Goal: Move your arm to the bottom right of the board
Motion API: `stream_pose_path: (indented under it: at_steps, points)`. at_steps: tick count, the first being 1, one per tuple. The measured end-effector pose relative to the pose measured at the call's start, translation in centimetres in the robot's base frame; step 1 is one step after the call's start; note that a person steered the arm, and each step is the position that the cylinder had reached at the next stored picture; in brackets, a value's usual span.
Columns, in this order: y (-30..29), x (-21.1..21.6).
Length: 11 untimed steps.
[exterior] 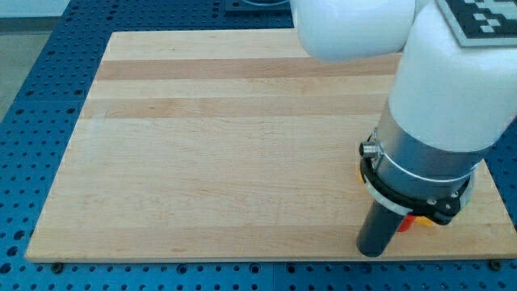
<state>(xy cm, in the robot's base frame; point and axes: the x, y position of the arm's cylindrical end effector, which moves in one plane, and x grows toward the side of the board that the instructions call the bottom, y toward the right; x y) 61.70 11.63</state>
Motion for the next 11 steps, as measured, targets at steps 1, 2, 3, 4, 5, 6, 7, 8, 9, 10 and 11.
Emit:
stream_pose_path:
  at_steps: [1,2,3,4,5,6,7,8,9,10,11]
  points:
    - [0.0,0.0]
    - [-2.7,-0.2]
    - [-7.6,-1.9]
    - [-7.9,-1.9]
    - [-7.9,-1.9]
    - [-8.9,-1.9]
    - [-12.4,-0.4]
    - [-12.8,0.1]
    - [-11.9,0.2]
    - [-4.0,0.1]
    - [4.0,0.1]
